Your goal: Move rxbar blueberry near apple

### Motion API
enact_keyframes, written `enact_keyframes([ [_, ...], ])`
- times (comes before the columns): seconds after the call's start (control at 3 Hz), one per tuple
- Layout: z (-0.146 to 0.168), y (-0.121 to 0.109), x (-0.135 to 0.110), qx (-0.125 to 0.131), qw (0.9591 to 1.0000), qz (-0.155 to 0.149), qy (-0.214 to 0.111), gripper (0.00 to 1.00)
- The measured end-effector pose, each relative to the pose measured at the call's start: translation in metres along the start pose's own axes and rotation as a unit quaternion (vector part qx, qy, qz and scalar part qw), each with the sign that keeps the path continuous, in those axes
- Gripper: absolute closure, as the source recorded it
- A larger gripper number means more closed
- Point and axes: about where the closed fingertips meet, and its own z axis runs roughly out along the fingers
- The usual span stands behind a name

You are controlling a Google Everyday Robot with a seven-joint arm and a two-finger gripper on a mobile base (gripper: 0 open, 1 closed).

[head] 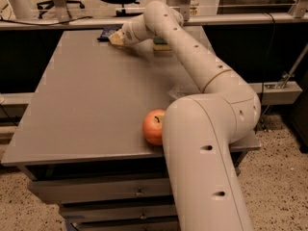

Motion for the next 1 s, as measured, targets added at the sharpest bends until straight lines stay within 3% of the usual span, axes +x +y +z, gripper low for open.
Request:
enact_keyframes([
  [0.67,0.0,0.0,0.0,0.0,1.0,0.0,0.0,1.0],
  [1.0,-0.022,0.02,-0.032,-0.002,0.9989,-0.046,-0.012,1.0],
])
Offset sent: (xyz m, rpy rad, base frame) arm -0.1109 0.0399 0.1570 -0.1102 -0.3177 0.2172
